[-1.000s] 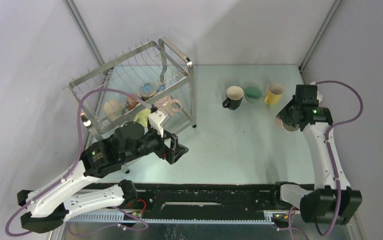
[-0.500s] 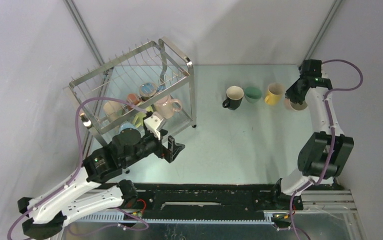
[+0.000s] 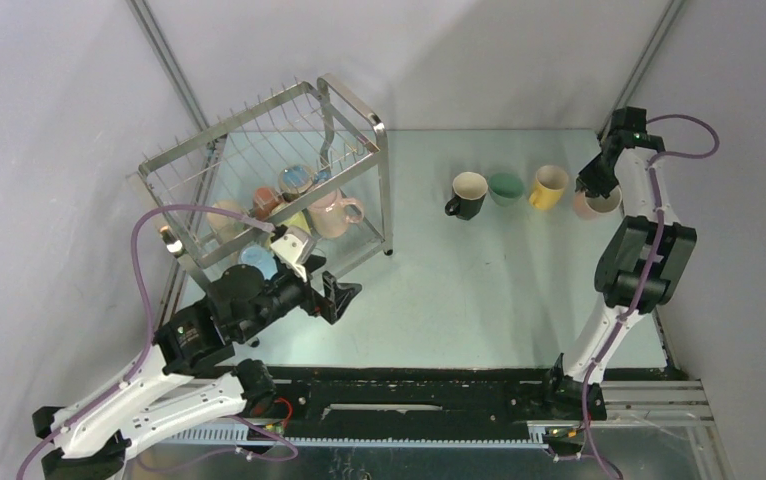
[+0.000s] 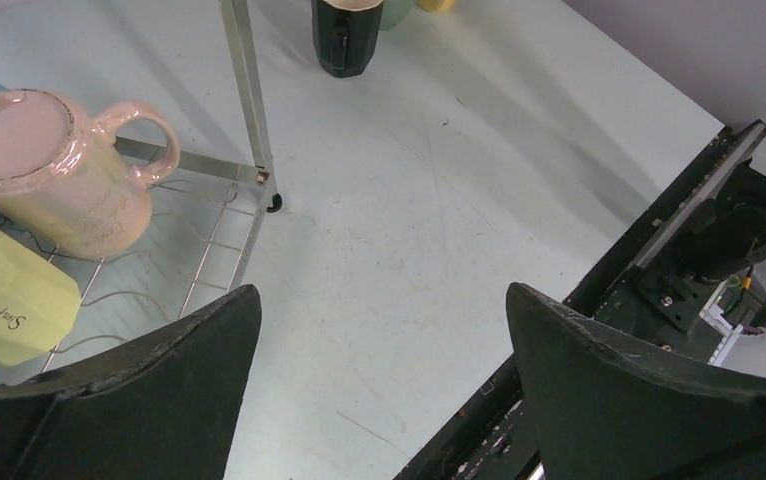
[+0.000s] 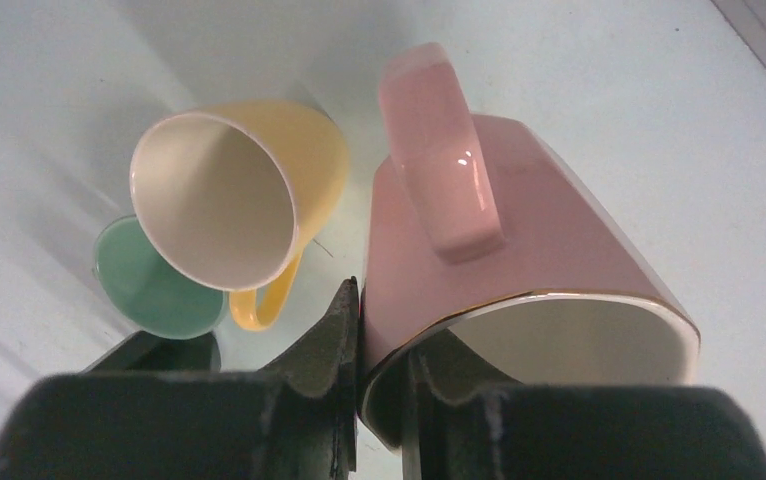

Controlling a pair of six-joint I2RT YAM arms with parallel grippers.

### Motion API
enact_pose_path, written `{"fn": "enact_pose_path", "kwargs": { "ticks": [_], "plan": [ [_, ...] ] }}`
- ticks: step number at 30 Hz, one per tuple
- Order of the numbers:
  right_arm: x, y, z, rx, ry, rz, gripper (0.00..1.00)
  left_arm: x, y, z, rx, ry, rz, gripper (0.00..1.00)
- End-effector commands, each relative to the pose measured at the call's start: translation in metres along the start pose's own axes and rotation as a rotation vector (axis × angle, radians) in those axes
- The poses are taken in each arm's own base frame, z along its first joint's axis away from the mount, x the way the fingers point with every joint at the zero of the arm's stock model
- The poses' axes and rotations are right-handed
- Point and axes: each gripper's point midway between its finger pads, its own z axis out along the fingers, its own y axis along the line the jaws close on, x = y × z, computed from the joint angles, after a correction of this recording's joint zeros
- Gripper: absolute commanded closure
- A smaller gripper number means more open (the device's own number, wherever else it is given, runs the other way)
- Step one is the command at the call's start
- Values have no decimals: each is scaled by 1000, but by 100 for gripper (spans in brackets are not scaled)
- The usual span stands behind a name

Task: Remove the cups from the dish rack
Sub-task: Place the cup at the center of the board.

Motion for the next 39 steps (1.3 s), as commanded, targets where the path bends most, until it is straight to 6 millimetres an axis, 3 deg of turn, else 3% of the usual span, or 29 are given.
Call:
{"fn": "enact_pose_path", "kwargs": {
  "ticks": [1, 13, 19, 26, 39],
  "plan": [
    [-23, 13, -4, -41, -30, 1, 100, 1, 1, 5, -4, -12, 13, 0],
    [-15, 0, 28, 23, 42, 44, 100, 3, 0, 6, 7, -5, 20, 0],
    [-15, -7, 33, 41, 50, 57, 100, 4, 0, 6, 4, 2, 22, 0],
    [-13, -10, 37, 52, 59, 47, 86, 5, 0, 7, 5, 6, 24, 0],
    [-13, -2, 40, 32, 64, 29, 73, 6, 0, 8, 2, 12, 27, 0]
  ]
}}
